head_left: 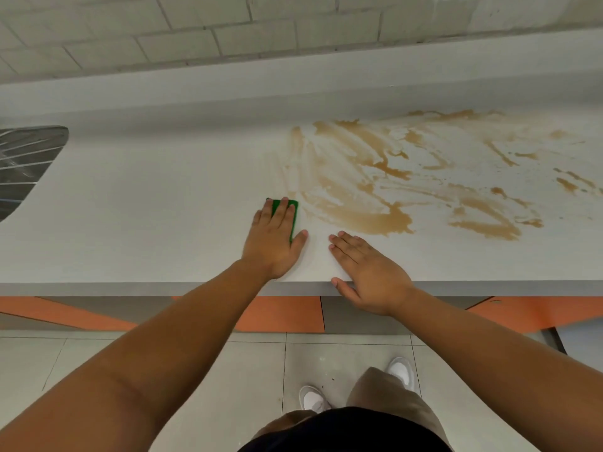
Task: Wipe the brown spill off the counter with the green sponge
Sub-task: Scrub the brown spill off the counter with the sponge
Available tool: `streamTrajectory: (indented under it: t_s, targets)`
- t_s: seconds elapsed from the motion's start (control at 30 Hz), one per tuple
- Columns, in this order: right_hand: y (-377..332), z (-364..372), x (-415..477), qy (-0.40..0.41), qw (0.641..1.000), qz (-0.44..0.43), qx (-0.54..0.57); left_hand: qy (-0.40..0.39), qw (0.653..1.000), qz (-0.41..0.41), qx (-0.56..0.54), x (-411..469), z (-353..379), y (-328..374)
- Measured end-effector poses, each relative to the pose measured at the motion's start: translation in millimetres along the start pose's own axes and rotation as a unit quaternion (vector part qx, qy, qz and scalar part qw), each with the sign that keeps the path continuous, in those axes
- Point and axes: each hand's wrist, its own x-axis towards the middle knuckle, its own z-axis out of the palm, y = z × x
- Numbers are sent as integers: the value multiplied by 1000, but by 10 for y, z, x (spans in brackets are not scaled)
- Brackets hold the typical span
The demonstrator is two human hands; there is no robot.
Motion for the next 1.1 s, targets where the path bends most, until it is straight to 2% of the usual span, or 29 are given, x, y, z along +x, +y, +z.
streamTrajectory:
  t_s: [0.13, 0.27, 0.37, 0.43, 0.5, 0.63, 0.77, 0.87, 0.9, 0.97, 1.03, 1.1]
  targets:
    - [7, 1, 9, 6, 1000, -7, -4, 2, 997, 71, -5, -102, 24, 248]
    - [5, -11, 17, 2, 1000, -15, -11, 2, 990, 138, -15, -380, 7, -58]
    - [18, -32, 40, 3, 1000, -19, 5, 8, 996, 87, -12, -287, -4, -202]
    - [28, -35, 52, 16, 999, -26, 25, 10, 1000, 16, -13, -94, -13, -88]
    - [63, -75, 94, 37, 998, -40, 29, 7, 1000, -20, -20, 124, -17, 131]
    - [182, -260, 274, 103, 987, -77, 98, -1, 999, 27, -25, 246, 9, 531]
    - [297, -342, 377, 138, 977, -61, 154, 1, 996, 70, -49, 25, 63, 436]
    - [302, -338, 484, 137, 975, -22, 174, -6, 986, 57, -155, -1, -47, 349]
    - [276, -347, 540, 129, 976, -17, 176, 3, 976, 37, -216, 22, -114, 327]
    - [165, -379, 671, 108, 979, -14, 174, 70, 957, -21, -280, 73, -236, 195]
    - [-8, -391, 809, 82, 983, -12, 162, 135, 951, -84, -265, 134, -313, -62]
    - [-211, -372, 935, 60, 991, 9, 118, 156, 950, -128, -240, 188, -349, -359]
